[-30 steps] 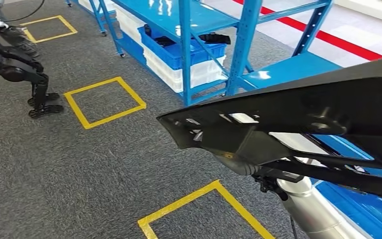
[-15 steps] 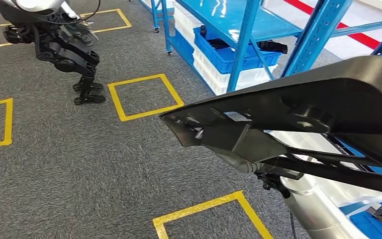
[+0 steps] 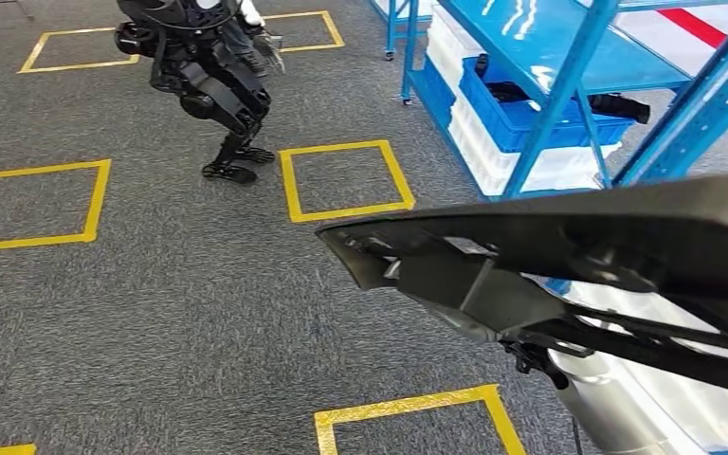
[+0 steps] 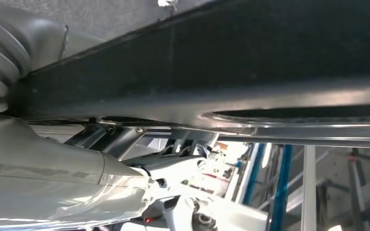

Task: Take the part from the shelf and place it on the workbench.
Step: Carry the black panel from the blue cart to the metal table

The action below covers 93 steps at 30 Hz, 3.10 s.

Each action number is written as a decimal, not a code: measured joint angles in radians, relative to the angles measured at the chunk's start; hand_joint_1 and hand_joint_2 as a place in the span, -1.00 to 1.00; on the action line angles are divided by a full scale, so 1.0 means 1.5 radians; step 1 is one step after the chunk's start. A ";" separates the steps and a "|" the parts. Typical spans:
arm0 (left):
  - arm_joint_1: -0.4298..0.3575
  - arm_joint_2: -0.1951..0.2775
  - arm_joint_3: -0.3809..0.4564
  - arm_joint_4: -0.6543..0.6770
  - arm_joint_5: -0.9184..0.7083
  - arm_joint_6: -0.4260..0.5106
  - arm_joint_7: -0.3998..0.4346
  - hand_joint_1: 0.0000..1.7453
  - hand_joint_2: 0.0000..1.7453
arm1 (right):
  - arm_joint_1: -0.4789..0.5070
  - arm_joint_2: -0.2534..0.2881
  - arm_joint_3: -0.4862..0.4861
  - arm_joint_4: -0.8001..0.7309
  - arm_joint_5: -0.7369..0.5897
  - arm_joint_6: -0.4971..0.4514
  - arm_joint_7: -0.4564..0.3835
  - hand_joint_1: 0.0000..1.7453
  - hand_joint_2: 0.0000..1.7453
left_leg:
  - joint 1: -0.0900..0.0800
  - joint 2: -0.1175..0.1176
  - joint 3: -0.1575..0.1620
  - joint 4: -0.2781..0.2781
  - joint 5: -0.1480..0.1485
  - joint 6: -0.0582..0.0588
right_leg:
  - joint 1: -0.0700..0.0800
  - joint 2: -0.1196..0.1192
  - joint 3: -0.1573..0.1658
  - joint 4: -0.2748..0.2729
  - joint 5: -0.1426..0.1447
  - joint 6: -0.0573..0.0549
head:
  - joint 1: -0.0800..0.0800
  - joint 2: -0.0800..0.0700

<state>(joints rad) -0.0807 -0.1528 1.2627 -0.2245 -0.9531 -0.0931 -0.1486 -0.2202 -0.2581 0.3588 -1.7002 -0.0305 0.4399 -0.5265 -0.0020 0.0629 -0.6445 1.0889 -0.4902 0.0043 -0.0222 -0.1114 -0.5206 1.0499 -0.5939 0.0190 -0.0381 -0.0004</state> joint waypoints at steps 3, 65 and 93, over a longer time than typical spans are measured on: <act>0.004 -0.003 -0.004 0.000 -0.002 0.009 0.012 -1.00 1.00 | 0.028 -0.005 -0.011 -0.008 0.012 0.004 -0.014 1.00 1.00 | -0.006 -0.007 0.003 -0.012 -0.006 0.012 | 0.000 -0.018 0.009 -0.006 -0.006 0.011 | 0.001 0.000; -0.001 -0.002 0.006 0.000 0.026 -0.015 -0.004 -1.00 1.00 | 0.035 -0.044 -0.039 -0.095 -0.019 0.030 -0.008 1.00 1.00 | -0.011 -0.013 0.007 -0.012 -0.008 0.021 | -0.005 -0.006 0.003 0.001 -0.007 0.016 | 0.002 0.000; -0.003 -0.002 0.017 0.000 0.038 -0.030 -0.003 -1.00 1.00 | 0.015 -0.052 -0.035 -0.077 -0.053 0.055 0.013 1.00 1.00 | -0.013 0.012 0.003 -0.010 -0.003 0.017 | -0.002 -0.007 -0.005 -0.004 0.006 0.004 | 0.002 0.000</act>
<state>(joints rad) -0.0847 -0.1553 1.2883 -0.2247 -0.8966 -0.1376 -0.1537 -0.1977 -0.3363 0.3062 -1.8161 -0.1101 0.5220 -0.5071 -0.0218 0.0814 -0.6399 1.0738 -0.4951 0.0305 -0.0256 -0.1224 -0.5278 1.0437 -0.5856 0.0254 -0.0352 -0.0004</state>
